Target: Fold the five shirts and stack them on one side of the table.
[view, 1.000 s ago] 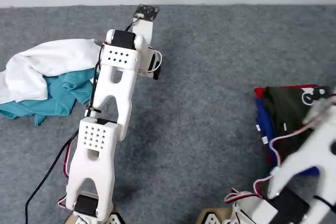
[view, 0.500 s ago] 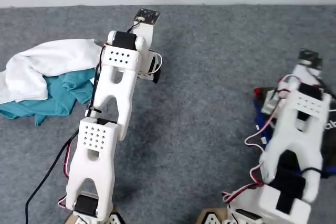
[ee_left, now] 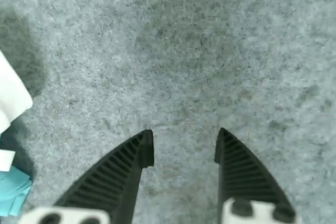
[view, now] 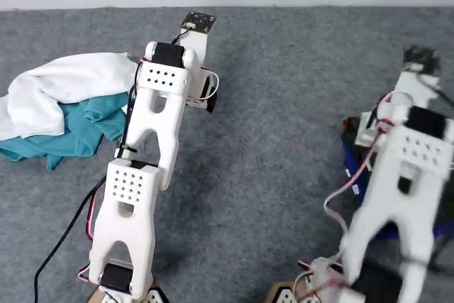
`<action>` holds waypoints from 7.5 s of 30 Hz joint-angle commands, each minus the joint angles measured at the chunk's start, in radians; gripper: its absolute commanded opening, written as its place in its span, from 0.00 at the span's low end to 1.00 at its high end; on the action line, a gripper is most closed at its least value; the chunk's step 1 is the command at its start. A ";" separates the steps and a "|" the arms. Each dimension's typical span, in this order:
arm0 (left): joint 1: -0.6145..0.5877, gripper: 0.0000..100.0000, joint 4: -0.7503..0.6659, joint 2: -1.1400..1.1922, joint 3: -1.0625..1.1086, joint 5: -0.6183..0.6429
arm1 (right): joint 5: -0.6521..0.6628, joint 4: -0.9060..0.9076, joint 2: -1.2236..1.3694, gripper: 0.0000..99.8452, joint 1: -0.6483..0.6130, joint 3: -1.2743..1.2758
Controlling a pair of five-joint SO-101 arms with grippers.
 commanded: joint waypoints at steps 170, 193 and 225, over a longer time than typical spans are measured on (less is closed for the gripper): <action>-0.066 0.20 0.014 -0.072 0.685 0.005 | 0.242 0.087 -0.766 0.10 0.487 0.775; -0.066 0.20 0.014 -0.072 0.685 0.005 | 0.241 0.058 -0.766 0.10 0.449 0.773; -0.066 0.20 0.014 -0.072 0.685 0.005 | 0.290 0.048 -0.757 0.10 -0.817 0.885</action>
